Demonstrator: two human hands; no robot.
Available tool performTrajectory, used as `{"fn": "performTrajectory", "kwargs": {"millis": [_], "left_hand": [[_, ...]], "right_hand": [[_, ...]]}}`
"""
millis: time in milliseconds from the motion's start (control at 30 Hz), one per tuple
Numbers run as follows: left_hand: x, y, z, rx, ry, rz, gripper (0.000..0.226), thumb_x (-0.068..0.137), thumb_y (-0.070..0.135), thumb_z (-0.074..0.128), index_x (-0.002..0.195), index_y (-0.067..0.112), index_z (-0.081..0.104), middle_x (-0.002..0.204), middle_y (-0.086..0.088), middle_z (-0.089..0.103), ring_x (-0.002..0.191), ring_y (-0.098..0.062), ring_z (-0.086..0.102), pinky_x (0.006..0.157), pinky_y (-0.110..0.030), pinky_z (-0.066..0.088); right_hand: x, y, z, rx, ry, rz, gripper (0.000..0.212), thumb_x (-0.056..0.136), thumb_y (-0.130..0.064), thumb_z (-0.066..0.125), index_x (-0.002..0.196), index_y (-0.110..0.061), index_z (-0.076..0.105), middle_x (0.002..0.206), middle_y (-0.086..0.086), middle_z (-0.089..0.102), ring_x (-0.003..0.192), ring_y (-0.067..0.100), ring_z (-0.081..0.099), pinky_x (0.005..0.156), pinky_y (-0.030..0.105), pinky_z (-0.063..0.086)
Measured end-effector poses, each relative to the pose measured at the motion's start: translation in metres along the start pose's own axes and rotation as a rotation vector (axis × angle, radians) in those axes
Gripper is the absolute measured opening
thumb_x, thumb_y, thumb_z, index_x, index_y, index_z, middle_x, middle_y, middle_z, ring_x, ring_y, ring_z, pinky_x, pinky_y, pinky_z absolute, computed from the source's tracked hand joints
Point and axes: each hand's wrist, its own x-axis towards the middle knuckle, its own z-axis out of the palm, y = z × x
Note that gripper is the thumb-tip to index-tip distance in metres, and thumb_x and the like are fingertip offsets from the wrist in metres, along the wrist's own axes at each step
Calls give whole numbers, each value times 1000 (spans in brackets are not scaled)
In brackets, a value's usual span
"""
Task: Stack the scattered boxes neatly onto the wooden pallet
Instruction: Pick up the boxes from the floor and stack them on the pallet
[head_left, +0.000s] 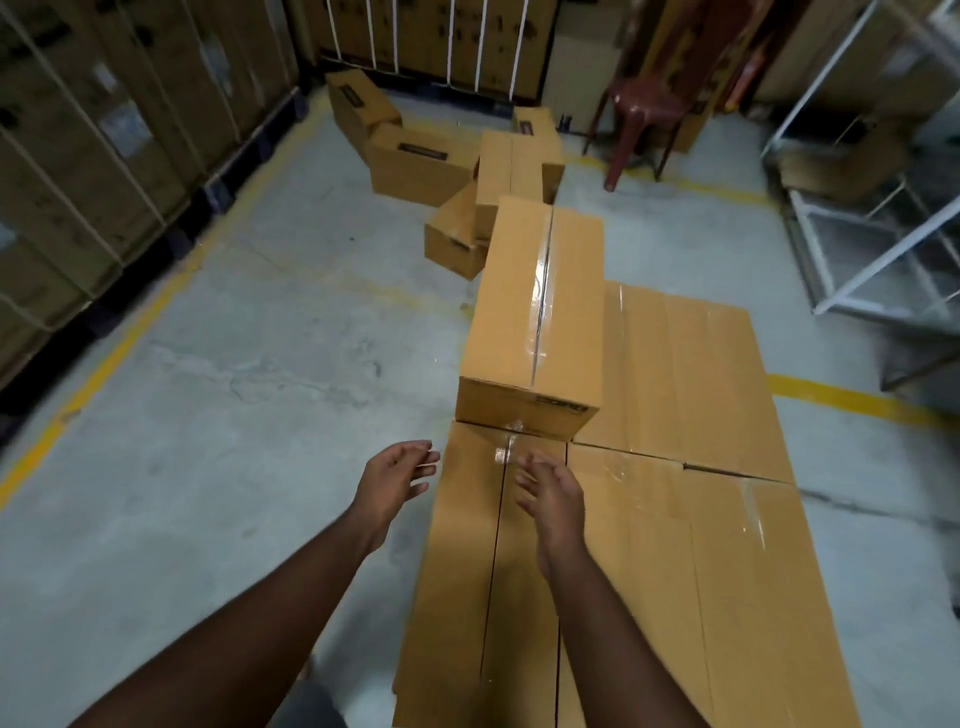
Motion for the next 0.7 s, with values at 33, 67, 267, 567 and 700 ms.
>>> {"fn": "performTrajectory", "kwargs": {"millis": [33,67,267,567,700], "left_hand": [[-4,3,-11,3,-15,12,23,102,30,62,117,17,73,108,0,79,104,-17,74,89,-33,58],[-6,7,-22,3,-31,28,22,102,30,63,116,17,73,108,0,79,104,-17,74,88,-33,58],[-5,33,-134,-10,-66,91,21,102,31,63,115,17,73,107,-1,79,102,-18,75,88,-33,59],[-39,67,-344,-110,189,25,20,102,26,62,113,13,72,105,-5,79,99,-22,74,94,-39,56],[-33,86,-403,-170,296,35,20,100,28,63,112,14,73,103,-3,80,96,-20,74,92,-37,57]], "right_hand": [[-12,-1,9,-1,2,-14,11,102,-23,64,105,-27,74,100,-4,78,96,17,71,74,29,56],[-22,-1,20,-7,2,-36,12,102,-23,64,108,-26,74,101,-2,78,97,18,71,74,29,57],[-80,11,126,-28,18,-86,18,105,-28,59,116,-24,73,104,-4,79,100,18,72,78,32,57],[-146,23,314,-32,-171,-9,19,106,-21,59,121,-15,69,112,6,78,98,24,73,81,36,57],[-147,10,370,-118,-245,-73,15,104,-20,61,115,-18,71,110,2,79,96,21,74,83,37,58]]}}
